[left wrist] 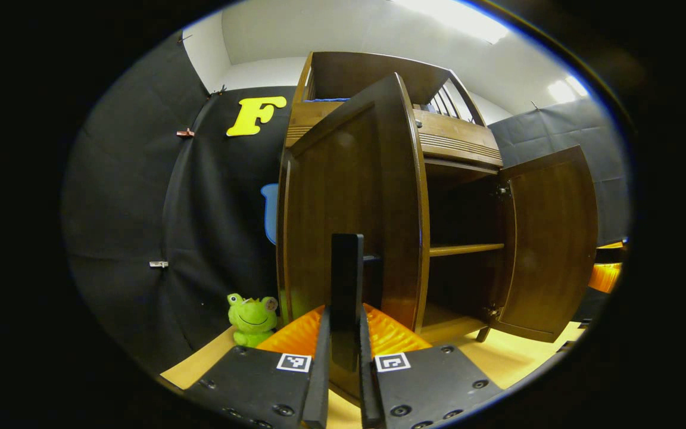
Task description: Open the right door of the double-door shoe cabinet with the right hand, and open the left door with the left hand.
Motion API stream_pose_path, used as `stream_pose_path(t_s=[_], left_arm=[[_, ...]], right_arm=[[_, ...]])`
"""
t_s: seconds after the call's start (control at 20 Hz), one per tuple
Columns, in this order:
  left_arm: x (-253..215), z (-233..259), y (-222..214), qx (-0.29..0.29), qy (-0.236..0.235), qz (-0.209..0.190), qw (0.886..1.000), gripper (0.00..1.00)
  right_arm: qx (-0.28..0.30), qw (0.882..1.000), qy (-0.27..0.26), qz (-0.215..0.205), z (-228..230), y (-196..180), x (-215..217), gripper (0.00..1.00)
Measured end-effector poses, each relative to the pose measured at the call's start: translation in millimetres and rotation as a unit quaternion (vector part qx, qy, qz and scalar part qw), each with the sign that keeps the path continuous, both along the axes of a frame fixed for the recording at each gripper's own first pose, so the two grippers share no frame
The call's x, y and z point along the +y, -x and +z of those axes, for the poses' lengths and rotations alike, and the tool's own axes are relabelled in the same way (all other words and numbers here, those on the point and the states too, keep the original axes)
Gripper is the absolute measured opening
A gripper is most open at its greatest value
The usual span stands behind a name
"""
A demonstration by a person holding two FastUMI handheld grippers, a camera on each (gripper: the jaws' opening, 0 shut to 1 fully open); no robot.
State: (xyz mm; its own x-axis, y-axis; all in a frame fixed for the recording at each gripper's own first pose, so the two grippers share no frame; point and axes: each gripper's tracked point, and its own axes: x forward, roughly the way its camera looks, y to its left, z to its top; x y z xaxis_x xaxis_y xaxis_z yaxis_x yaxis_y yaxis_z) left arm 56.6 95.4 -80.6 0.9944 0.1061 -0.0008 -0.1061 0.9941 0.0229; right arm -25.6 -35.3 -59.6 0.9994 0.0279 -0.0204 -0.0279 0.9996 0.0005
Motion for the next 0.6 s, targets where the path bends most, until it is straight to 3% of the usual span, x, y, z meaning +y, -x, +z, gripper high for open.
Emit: stream_pose_path(t_s=[0.6], left_arm=[[40.8, -1.9, 22.8, 0.004, -0.014, 0.047, 0.999, 0.24]], right_arm=[[0.005, 0.999, -0.004, 0.042, -11.1, -17.5, 34.5, 0.97]])
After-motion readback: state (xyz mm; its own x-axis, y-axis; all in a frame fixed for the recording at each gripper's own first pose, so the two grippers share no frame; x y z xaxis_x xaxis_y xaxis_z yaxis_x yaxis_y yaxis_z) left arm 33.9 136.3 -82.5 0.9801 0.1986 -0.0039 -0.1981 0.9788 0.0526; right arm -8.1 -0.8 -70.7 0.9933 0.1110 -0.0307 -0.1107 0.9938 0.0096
